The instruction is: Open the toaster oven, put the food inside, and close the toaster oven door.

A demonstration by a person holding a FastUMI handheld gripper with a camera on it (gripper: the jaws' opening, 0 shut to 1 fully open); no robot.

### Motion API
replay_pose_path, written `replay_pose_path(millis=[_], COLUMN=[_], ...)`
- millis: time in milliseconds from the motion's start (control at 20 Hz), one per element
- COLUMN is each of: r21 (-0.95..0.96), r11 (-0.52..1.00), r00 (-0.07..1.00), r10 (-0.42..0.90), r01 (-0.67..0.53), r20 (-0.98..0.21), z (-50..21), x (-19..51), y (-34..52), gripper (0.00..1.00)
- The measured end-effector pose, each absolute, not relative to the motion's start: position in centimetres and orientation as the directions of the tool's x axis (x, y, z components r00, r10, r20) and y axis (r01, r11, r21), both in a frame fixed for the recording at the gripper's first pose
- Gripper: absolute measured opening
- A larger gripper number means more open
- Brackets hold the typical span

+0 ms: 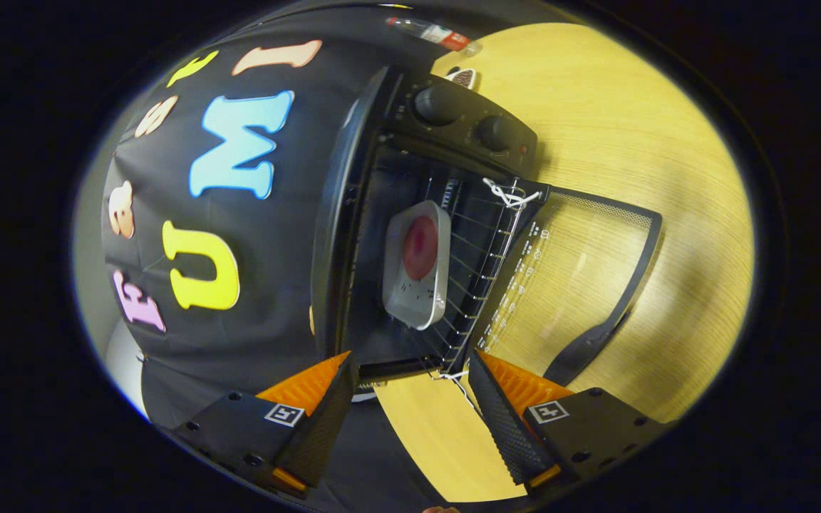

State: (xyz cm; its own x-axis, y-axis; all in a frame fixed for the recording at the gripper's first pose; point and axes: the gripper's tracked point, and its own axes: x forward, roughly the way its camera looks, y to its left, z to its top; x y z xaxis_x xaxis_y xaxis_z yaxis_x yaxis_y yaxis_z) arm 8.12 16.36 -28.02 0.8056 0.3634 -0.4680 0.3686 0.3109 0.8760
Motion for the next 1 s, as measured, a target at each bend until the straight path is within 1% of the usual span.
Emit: replay_pose_path(millis=[250, 350, 450, 650, 850, 1000], r21=[0.783, 0.689, 0.601, 0.451, 0.174, 0.047], r11=[0.558, 0.683, 0.772, 0.88, 0.981, 0.997], r00=[0.781, 0.735, 0.698, 0.647, 0.586, 0.551], r10=[0.347, 0.334, 0.314, 0.257, 0.091, 0.008], r01=[0.274, 0.243, 0.206, 0.15, 0.086, 0.057], r20=[-0.52, -0.59, -0.643, -0.718, -0.805, -0.834], z=[-28.0, -29.4, -30.4, -32.4, -34.7, -36.1], x=[3.5, 1.4, -0.2, -1.9, -3.0, -2.7], y=[18.6, 19.2, 19.5, 19.1, 15.1, 12.8], gripper=[0.98, 0.98, 0.98, 0.98, 0.99, 0.99])
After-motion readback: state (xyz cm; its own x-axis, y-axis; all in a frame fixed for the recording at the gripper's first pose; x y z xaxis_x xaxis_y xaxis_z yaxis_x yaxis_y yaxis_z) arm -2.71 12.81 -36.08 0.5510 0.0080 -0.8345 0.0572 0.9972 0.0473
